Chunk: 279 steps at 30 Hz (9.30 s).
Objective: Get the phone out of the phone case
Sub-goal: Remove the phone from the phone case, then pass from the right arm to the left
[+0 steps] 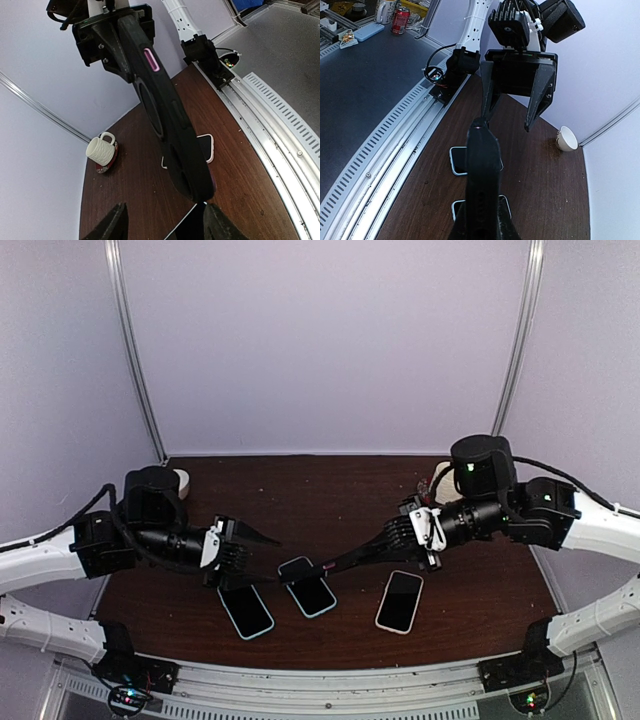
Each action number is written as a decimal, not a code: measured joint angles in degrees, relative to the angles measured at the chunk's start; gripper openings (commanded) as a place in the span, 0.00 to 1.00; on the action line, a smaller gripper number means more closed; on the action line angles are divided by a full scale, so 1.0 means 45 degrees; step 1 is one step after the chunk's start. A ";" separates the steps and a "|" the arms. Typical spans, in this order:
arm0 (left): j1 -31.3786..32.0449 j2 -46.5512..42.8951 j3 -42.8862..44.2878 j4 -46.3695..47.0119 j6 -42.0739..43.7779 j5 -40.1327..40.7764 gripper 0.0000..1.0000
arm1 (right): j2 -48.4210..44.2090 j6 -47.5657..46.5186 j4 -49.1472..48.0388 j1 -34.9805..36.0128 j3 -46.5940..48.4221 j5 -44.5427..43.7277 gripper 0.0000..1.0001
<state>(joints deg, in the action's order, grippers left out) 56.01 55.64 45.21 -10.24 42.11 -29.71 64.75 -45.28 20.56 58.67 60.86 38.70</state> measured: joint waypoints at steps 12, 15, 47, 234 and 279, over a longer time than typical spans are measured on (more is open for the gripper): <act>0.0175 0.0233 0.0000 0.0170 -0.0034 0.0083 0.60 | 0.0097 0.0000 -0.0019 0.0078 -0.0005 -0.0039 0.00; 0.0204 0.0233 0.0000 0.0165 -0.0005 0.0078 0.60 | 0.0097 0.0000 -0.0034 0.0078 -0.0005 -0.0049 0.00; 0.0306 0.0593 0.0000 0.0068 0.0034 0.0253 0.49 | 0.0204 -0.0092 -0.0321 0.0219 -0.0015 -0.0272 0.00; -0.1647 -0.1287 -0.1753 0.4255 -0.3560 -0.2200 0.19 | 0.1384 0.2064 -0.5464 0.1991 -0.0699 -0.3993 0.00; -0.0918 0.0782 -0.1982 0.3832 0.8956 0.1132 0.00 | 0.0505 1.3255 -0.0126 0.2050 0.0845 -0.6188 1.00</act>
<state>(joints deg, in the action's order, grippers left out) 51.88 59.16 36.29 7.01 82.41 -24.62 67.02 14.37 19.99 67.90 64.66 10.85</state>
